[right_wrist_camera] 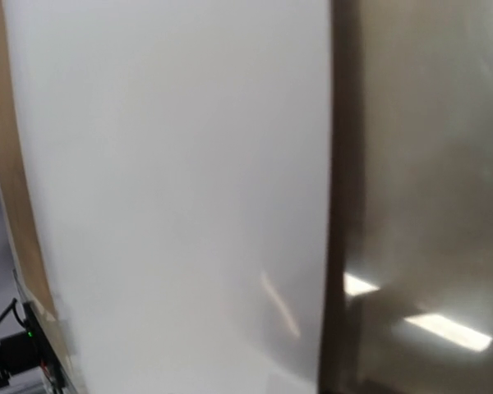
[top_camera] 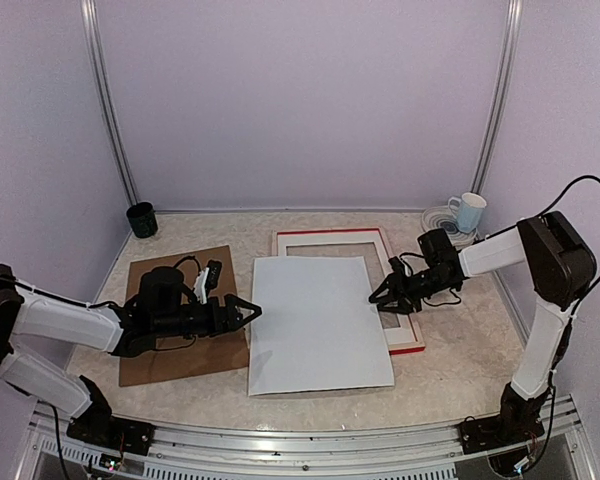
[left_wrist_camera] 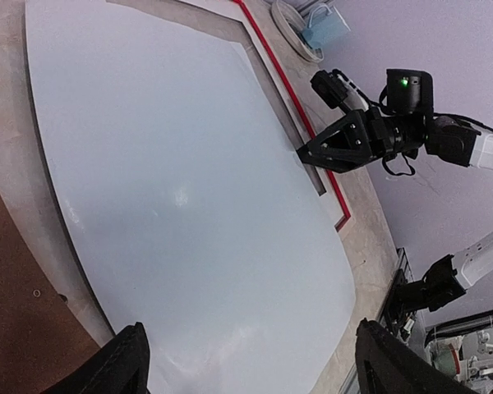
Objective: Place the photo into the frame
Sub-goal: Place the photo on the frame body, then pick up the photo from the frame body.
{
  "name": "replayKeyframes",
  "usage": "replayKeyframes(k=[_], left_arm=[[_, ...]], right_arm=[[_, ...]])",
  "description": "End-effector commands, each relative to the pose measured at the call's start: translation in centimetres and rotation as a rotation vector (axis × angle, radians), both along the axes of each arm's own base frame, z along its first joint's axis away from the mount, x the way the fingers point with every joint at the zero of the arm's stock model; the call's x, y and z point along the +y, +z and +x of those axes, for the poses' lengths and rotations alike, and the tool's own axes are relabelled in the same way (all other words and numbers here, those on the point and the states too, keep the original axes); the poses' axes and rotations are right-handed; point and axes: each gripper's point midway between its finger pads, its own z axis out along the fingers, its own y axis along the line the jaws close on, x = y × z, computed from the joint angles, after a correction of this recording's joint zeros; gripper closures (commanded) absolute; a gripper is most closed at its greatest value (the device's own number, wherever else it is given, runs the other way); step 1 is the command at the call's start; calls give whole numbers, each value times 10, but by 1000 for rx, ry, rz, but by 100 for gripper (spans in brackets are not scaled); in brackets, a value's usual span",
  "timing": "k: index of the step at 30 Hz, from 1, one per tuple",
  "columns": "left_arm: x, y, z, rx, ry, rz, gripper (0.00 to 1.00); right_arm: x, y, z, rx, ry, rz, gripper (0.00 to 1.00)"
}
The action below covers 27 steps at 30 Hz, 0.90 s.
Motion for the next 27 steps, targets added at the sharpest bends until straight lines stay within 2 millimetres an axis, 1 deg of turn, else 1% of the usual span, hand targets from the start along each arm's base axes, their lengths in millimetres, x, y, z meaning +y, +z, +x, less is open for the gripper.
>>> replayKeyframes(k=[1, 3, 7, 13, 16, 27], left_arm=[[2, -6, 4, 22, 24, 15, 15], [1, -6, 4, 24, 25, 14, 15], [1, -7, 4, 26, 27, 18, 14], [-1, -6, 6, 26, 28, 21, 14], [-2, -6, 5, 28, 25, 23, 15], [-9, -13, 5, 37, 11, 27, 14]], right_arm=[[-6, -5, 12, -16, -41, -28, 59], [-9, -9, 13, -7, -53, -58, 59], [-14, -9, 12, -13, -62, -99, 59], [-9, -17, 0, 20, -38, -75, 60], [-4, -18, -9, 33, -23, -46, 61], [1, -4, -27, 29, -6, -29, 61]])
